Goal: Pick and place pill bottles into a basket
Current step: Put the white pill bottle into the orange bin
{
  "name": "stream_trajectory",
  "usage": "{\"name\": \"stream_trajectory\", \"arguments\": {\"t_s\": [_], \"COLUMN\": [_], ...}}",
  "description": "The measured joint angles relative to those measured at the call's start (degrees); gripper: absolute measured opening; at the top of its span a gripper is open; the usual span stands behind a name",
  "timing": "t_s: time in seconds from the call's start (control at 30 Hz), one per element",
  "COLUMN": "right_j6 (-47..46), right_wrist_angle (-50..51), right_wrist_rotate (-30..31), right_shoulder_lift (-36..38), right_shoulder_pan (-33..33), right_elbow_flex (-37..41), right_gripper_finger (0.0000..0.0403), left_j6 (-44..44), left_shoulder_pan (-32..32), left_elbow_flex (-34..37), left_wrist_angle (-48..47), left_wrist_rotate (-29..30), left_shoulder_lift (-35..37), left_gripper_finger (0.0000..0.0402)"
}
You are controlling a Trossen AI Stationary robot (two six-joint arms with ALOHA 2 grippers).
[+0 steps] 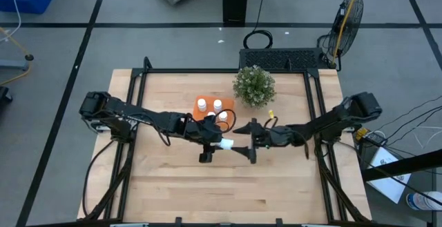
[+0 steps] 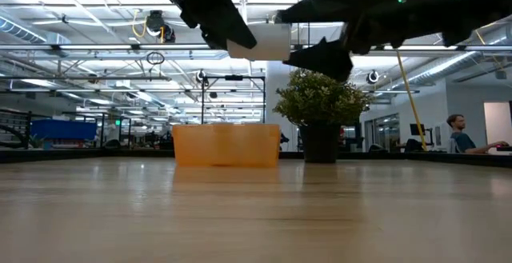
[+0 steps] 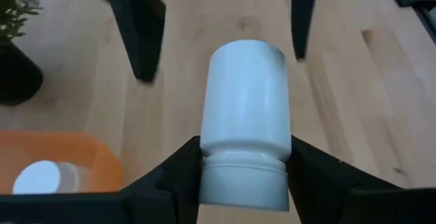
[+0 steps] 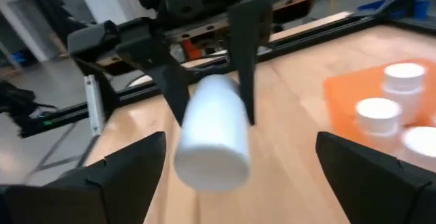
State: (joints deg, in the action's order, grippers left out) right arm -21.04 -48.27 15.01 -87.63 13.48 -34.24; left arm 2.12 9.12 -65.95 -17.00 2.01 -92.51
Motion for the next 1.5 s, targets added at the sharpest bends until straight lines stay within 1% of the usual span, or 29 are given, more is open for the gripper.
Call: {"name": "stream_trajectory", "arguments": {"t_s": [0.13,0.27,0.33,0.43,0.57,0.63,0.7,0.9,1.03,1.2,1.3,1.37,1.43,1.5], "right_j6": [-0.8,-0.8,-0.8,-1.4,-1.3,-0.7,-0.7,-0.3,-0.1,-0.2,-0.2,0.1,1.0,2.2], "right_wrist_angle": [-0.1,-1.6,-2.1,-3.6,-5.0,-5.2,-5.1,-5.2,-5.3,-5.2,-9.4,-13.4,-17.6,-20.9], "right_wrist_rotate": [-3.3,-3.4,-4.9,-9.0,-9.1,-9.0,-8.9,-9.3,-9.5,-9.3,-8.1,-7.7,-7.6,-7.7], "right_shoulder_lift": [-3.0,-4.8,-5.3,-6.0,-6.3,-6.3,-6.3,-6.3,-6.2,-6.2,-6.2,-6.2,-6.2,-6.2], "right_shoulder_pan": [-1.1,-1.1,-1.2,-1.4,-1.5,-1.5,-1.5,-1.5,-1.3,-0.6,-0.6,-0.6,-0.6,-0.3], "right_elbow_flex": [-2.2,-3.1,-3.4,-3.8,-3.7,-3.7,-3.7,-3.7,-3.5,-0.6,1.9,3.3,4.6,5.5], "right_gripper_finger": [0.0362,0.0346,0.033,0.0293,0.0226,0.019,0.016,0.0159,0.0159,0.0159,0.0159,0.0159,0.0159,0.0159], "left_j6": [0.0,0.0,-0.1,-0.3,-0.8,-0.4,-0.1,-0.5,-0.4,-0.5,-1.1,-1.0,-0.9,-1.1], "left_shoulder_pan": [0.1,0.0,0.0,0.0,0.0,0.0,0.0,0.1,0.0,1.2,2.6,3.6,4.6,5.1], "left_elbow_flex": [0.0,0.0,0.0,0.0,0.0,0.0,0.0,0.0,0.0,0.0,1.4,4.7,9.8,16.0], "left_wrist_angle": [0.2,0.2,0.5,0.6,0.7,0.7,0.8,1.3,2.4,1.3,0.1,4.5,10.4,19.2], "left_wrist_rotate": [0.0,0.1,0.1,0.0,-0.5,-0.3,-0.1,0.1,-1.7,-1.8,-1.8,-1.5,0.1,1.0], "left_shoulder_lift": [0.0,0.0,0.0,0.0,0.0,0.0,0.0,0.0,0.2,3.6,6.5,8.8,12.1,15.0], "left_gripper_finger": [0.0179,0.0198,0.0203,0.0195,0.0179,0.018,0.019,0.0222,0.0225,0.0226,0.0227,0.0227,0.0227,0.0227]}}
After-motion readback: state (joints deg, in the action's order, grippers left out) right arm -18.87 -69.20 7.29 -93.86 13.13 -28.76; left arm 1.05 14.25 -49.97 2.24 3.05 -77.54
